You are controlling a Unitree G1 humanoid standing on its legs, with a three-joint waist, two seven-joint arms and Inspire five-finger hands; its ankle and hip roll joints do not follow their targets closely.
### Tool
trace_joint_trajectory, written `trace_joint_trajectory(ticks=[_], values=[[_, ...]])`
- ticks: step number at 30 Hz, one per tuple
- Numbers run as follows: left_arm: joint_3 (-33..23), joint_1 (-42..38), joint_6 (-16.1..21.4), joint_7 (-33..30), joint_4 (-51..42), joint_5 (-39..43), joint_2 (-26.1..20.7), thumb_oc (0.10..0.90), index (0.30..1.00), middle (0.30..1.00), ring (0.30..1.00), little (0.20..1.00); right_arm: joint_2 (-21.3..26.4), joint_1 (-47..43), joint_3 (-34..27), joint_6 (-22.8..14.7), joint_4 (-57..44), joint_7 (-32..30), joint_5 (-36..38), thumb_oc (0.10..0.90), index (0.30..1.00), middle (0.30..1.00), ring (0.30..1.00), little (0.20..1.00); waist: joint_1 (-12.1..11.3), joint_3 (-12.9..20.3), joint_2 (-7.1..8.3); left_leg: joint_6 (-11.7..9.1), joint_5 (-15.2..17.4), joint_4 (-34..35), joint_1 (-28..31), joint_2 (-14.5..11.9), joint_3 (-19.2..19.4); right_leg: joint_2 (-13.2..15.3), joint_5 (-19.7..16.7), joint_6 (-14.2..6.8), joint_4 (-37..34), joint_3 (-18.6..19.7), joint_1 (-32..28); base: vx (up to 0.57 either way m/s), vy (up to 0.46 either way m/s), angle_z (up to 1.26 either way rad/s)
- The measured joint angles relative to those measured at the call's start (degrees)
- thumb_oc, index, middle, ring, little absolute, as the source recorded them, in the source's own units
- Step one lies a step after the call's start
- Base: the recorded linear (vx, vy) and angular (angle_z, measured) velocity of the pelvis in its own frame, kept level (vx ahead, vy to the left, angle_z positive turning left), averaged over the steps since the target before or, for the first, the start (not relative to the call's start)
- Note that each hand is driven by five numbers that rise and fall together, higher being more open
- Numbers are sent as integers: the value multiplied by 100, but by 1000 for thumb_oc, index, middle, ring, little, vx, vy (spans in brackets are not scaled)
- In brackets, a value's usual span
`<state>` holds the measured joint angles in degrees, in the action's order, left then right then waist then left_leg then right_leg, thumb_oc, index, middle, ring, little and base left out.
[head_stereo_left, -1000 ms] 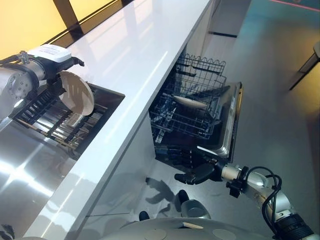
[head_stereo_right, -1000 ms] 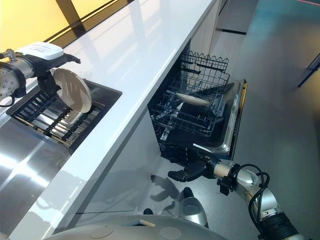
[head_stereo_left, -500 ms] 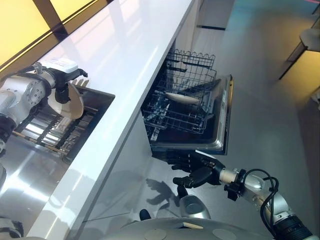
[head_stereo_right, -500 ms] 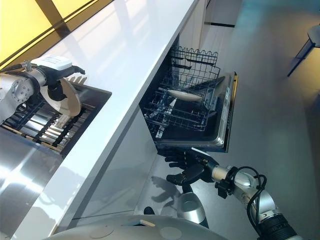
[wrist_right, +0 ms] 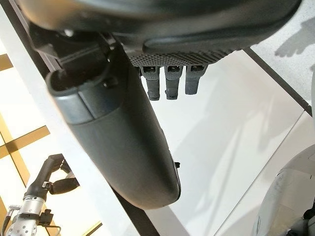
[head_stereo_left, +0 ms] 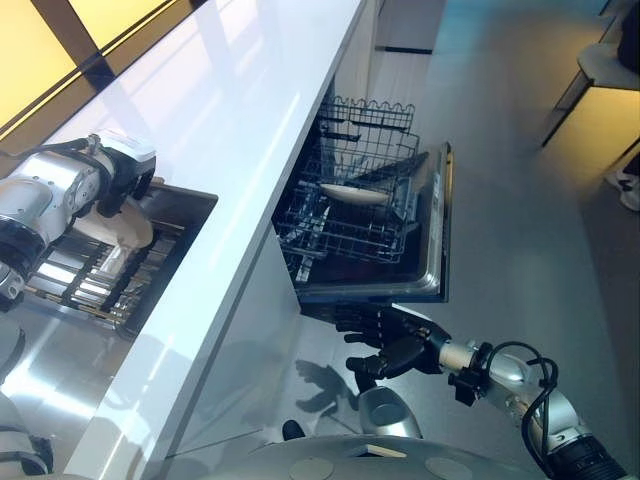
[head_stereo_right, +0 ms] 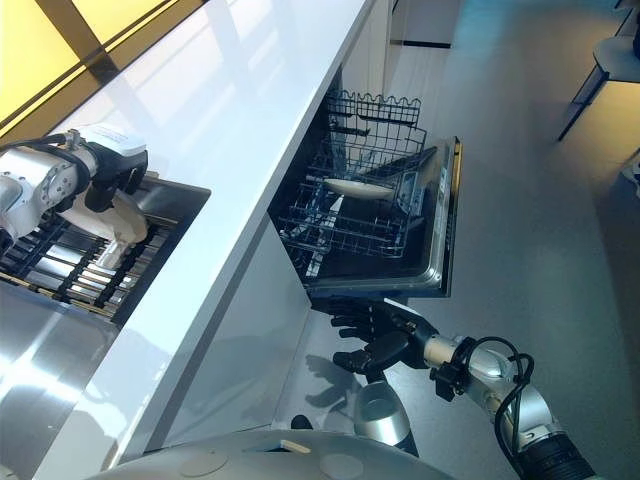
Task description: Pick up plates and place into dishwasher.
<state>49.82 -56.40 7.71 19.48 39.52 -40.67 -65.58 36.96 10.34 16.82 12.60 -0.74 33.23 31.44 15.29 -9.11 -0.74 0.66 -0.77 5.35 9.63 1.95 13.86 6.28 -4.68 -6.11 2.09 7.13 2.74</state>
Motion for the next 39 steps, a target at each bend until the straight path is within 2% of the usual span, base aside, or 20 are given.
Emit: trace_joint_trajectory(ticks=[6, 11, 14, 19, 24, 31, 36, 39], values=[[59, -14, 2, 516, -118, -397, -2, 100, 300, 300, 300, 200, -7, -37, 188, 2, -62, -166, 12, 800, 900, 900, 900, 900, -91, -12, -20, 13, -9, -4, -16, -15, -37, 12, -7, 10, -21, -136, -7, -30, -44, 3], [188, -15, 2, 414, -428, -630, -93, 100, 300, 300, 300, 200, -16, -57, 220, 11, -68, -265, 17, 800, 900, 900, 900, 900, -290, -33, -51, 28, -25, -22, -26, -20, -161, 44, -20, 28, -114, -339, -92, -39, -52, 13], [227, -15, -5, 57, -503, -822, -221, 100, 300, 300, 300, 200, -15, -166, 220, 10, -68, -273, 47, 800, 900, 900, 900, 900, -375, -55, -28, 28, -27, -24, -34, -22, -183, 53, -20, 29, -127, -395, -98, -31, -37, 4], [397, -58, -246, -551, -674, -858, -475, 100, 300, 300, 300, 200, -12, -234, 223, -7, -67, -266, 129, 800, 900, 900, 900, 900, -520, -58, -22, 28, -31, -24, -31, -26, -329, 86, -28, 40, -269, -625, -251, -31, -48, 15], [387, -62, -321, -1431, -836, -410, -684, 100, 300, 300, 300, 200, -16, -327, 219, -64, -65, -283, 300, 800, 900, 900, 900, 900, -678, -55, -10, 14, -36, -25, -48, -56, -425, 81, -31, 44, -371, -765, -342, -16, -50, 13], [-363, -42, -394, -2704, -1201, 352, -1051, 100, 300, 300, 300, 200, -18, -453, 162, -264, -66, -377, 349, 800, 900, 900, 900, 900, -838, -44, 7, -15, -30, -26, -30, -91, -566, 62, -47, 68, -532, -900, -507, -6, -36, 10], [-1524, 466, -373, -3322, -1454, 913, -1172, 100, 300, 300, 300, 200, -26, -447, 79, -294, -70, -633, 353, 800, 900, 900, 900, 900, -888, -33, 20, -28, -39, -26, -9, -98, -642, 64, -58, 84, -621, -951, -607, -14, -24, 8], [-2010, 795, -357, -3533, -1632, 1096, -1177, 100, 300, 300, 300, 200, -94, -438, -108, -309, -71, -856, 350, 800, 900, 900, 900, 900, -921, 2, 27, -31, -38, -25, -10, -98, -647, 64, -59, 85, -637, -952, -614, -5, -4, 1]])
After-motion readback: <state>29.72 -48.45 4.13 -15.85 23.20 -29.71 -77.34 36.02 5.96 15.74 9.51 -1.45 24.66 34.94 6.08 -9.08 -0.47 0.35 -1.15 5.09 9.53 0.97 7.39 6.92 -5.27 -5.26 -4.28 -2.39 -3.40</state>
